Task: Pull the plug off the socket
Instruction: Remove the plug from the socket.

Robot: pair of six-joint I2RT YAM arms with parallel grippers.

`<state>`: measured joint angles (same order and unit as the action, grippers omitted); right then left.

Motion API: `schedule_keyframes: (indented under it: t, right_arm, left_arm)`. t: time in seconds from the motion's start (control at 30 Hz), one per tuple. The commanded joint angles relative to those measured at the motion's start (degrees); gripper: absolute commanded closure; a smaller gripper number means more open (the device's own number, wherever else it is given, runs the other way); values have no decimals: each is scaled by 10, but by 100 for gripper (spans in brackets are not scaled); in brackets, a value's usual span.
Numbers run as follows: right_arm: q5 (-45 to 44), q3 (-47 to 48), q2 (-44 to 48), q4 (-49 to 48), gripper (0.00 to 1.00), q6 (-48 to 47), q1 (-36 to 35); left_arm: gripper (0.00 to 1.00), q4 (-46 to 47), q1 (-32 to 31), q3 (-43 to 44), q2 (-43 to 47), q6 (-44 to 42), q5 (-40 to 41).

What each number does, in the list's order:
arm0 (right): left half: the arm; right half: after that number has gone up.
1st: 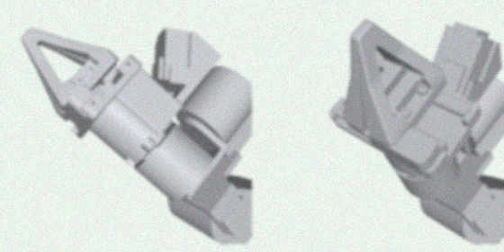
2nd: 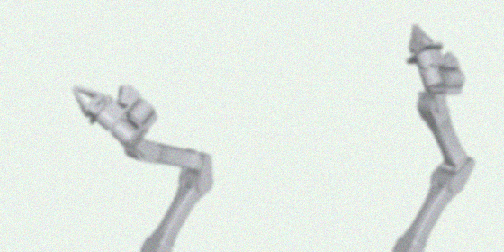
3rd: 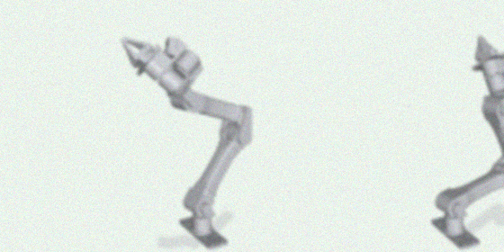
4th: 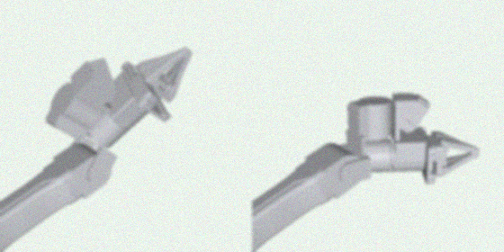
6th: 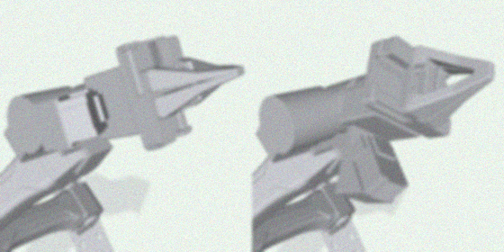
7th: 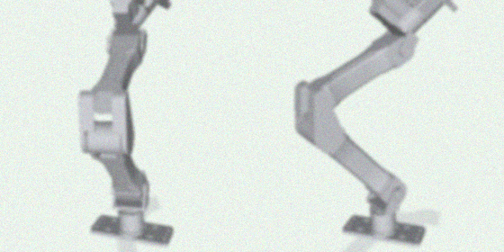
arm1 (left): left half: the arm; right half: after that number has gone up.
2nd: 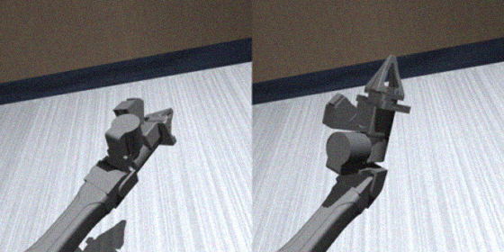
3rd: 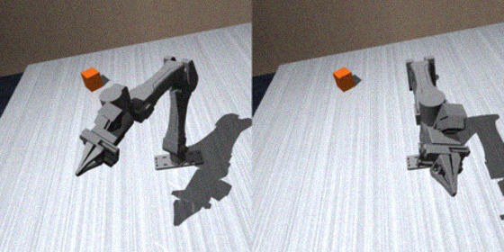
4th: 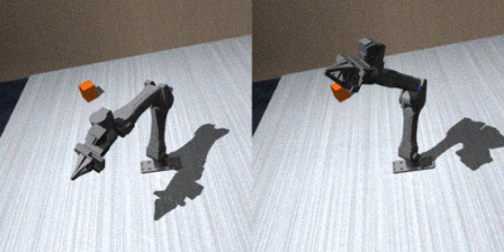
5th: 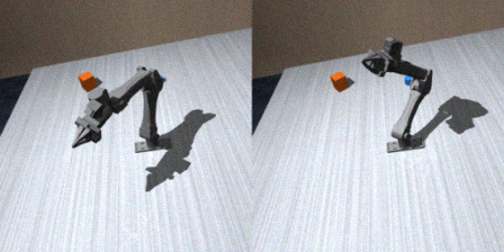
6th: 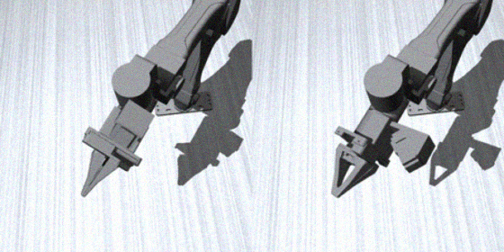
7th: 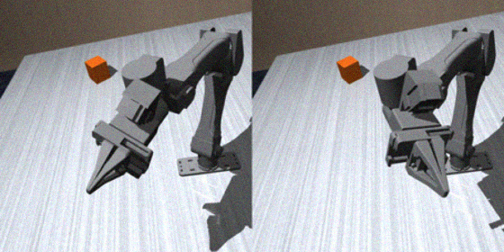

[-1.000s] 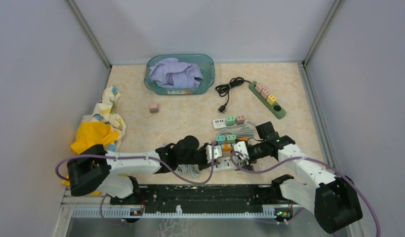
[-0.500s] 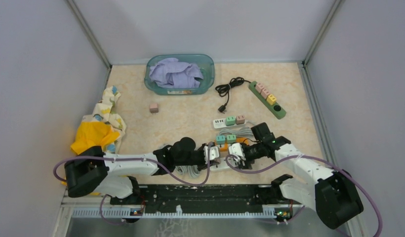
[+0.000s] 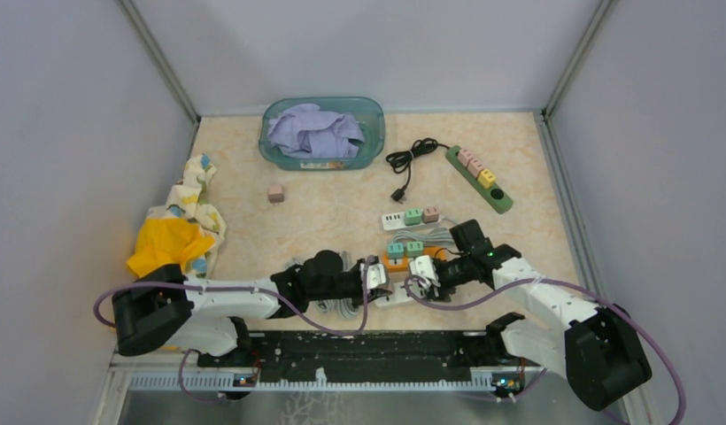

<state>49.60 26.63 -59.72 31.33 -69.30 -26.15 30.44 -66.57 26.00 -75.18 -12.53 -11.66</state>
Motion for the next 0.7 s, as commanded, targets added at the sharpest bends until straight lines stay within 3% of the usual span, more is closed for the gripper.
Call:
schedule_keyframes:
  t: [0.0,0.27,0.37,0.5,0.67]
  right_arm:
    - [46,30,4,-7,100,11,-6]
    - [45,59,10,-33,100,100,-4]
    - [43,60,15,-33,100,104,2]
    - [39,60,12,-31,100,106,3]
    - [30,62,8,-36,100,115,3]
  left_arm:
    - [100,107,-5,2,-3,13,-24]
    - [100,116,-20,30,-71,-1,-8]
    - [100,160,-8,-11,-46,21,11]
    - [99,222,41,-83,13,83,-26]
    - [99,242,48,-120,45,95,-35]
